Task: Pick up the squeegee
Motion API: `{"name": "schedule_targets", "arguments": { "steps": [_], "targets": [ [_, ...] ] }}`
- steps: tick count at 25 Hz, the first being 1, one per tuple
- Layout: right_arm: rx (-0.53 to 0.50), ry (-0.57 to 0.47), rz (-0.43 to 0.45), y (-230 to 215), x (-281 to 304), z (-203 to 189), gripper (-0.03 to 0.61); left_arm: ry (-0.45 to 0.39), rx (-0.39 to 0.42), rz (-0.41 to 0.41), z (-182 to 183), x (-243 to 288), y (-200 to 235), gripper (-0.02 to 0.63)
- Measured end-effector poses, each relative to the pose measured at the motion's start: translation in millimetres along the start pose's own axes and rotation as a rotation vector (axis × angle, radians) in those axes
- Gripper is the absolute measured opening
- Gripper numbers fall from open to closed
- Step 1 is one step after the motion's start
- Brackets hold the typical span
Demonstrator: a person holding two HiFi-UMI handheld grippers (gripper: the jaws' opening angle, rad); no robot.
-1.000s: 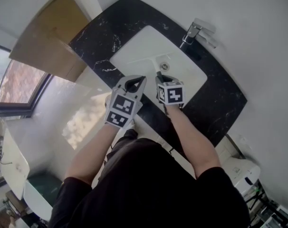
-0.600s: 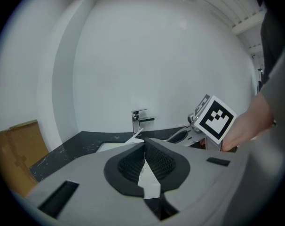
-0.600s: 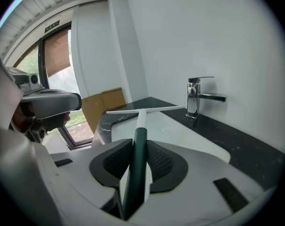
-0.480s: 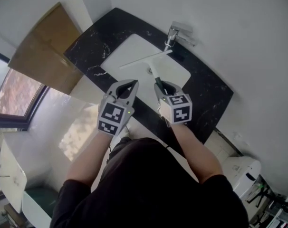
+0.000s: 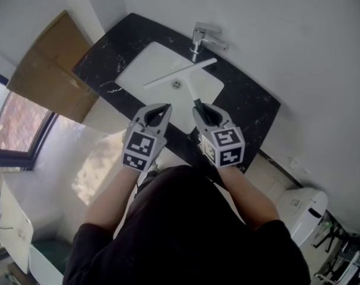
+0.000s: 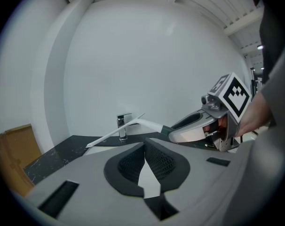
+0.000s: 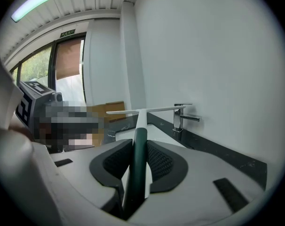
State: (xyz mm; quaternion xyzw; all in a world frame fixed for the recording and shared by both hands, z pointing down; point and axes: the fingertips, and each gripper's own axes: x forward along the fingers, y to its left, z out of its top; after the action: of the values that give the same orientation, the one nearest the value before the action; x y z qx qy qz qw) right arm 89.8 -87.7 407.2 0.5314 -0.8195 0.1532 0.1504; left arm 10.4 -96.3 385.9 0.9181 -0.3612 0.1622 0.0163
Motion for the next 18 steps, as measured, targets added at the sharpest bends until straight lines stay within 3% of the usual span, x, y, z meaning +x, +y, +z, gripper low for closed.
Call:
{"name": "schedule_targets", "arguments": {
  "steps": [18],
  "targets": [
    [-0.045, -0.053, 0.011, 11, -32, 1, 0.103, -0.014, 0.024, -0.008, 7, -2, -31, 0.006]
  ]
}}
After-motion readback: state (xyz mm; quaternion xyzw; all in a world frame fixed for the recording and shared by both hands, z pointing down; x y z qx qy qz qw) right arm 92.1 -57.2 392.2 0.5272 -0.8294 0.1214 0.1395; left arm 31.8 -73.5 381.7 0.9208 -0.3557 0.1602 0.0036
